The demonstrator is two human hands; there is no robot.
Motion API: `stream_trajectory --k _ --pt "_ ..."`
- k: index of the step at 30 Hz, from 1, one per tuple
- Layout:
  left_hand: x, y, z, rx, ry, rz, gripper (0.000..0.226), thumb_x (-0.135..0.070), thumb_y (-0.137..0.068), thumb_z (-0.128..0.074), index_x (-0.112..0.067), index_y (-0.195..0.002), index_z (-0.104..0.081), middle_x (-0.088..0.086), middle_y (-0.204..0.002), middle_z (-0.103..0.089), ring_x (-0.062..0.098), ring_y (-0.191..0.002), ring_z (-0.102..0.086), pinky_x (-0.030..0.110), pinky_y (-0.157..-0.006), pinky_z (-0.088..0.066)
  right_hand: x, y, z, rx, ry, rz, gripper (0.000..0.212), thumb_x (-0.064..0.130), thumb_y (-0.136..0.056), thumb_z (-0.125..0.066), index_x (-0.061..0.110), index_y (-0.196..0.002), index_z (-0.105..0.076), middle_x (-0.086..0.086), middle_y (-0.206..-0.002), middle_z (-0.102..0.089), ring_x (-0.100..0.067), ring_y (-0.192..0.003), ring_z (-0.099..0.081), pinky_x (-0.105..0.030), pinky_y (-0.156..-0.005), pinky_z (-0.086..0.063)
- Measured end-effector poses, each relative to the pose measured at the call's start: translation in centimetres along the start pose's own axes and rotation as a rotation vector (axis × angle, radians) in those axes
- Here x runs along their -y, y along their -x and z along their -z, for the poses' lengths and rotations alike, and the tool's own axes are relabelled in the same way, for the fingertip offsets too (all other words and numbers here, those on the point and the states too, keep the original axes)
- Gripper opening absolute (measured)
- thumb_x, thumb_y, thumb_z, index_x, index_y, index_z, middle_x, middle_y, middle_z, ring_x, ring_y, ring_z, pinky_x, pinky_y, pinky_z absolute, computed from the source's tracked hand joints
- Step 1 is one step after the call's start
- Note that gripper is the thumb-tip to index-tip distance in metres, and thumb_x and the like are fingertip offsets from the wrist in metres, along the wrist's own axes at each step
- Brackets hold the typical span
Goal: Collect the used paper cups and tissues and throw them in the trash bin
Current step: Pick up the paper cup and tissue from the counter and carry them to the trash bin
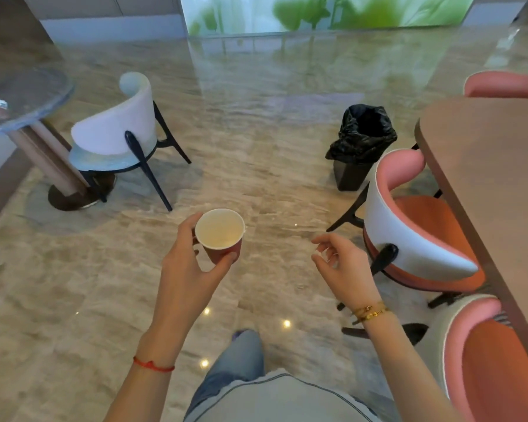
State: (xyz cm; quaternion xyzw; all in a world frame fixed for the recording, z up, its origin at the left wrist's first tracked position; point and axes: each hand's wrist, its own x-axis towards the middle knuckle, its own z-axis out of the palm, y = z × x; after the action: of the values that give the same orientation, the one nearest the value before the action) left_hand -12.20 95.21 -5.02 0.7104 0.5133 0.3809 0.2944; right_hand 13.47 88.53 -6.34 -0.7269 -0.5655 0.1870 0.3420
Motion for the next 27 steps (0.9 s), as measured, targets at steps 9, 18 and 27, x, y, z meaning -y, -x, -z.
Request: stream_trajectory --k 9,18,27 --pt "2.7 -20.1 -7.5 0.097 0.014 -0.060 0.076 -0.041 -0.070 -0.079 -0.037 -0.134 -0.038 -0.027 -0.119 -0.048 -0.012 -0.104 -0.050 0.009 -0.080 -0.043 -4.6 -18.0 -0.9 -0.074 0.003 -0.101 0.025 0.013 -0.084 -0.067 0.019 -0.108 -0.062 0.008 -0.091 -0.061 -0.004 -0.083 -0.057 -0.013 -0.075 -0.046" --pt "2.2 -42.8 -14.8 0.179 0.040 -0.146 0.072 -0.045 -0.071 -0.077 -0.045 -0.130 -0.036 -0.040 -0.118 -0.043 -0.008 -0.103 -0.051 0.008 -0.078 -0.041 -7.9 -38.5 0.7 -0.229 0.012 -0.135 0.024 0.010 -0.081 -0.066 0.022 -0.101 -0.061 0.008 -0.084 -0.060 -0.001 -0.076 -0.055 -0.003 -0.068 -0.039" --pt "1.4 -58.8 -25.9 0.324 0.077 -0.203 0.071 -0.039 -0.070 -0.080 -0.045 -0.127 -0.037 -0.030 -0.118 -0.051 0.001 -0.107 -0.056 0.013 -0.083 -0.045 -14.9 -52.4 2.8 -0.301 -0.008 -0.223 0.023 0.008 -0.081 -0.065 0.016 -0.103 -0.063 0.002 -0.084 -0.062 -0.004 -0.075 -0.056 -0.006 -0.068 -0.041"
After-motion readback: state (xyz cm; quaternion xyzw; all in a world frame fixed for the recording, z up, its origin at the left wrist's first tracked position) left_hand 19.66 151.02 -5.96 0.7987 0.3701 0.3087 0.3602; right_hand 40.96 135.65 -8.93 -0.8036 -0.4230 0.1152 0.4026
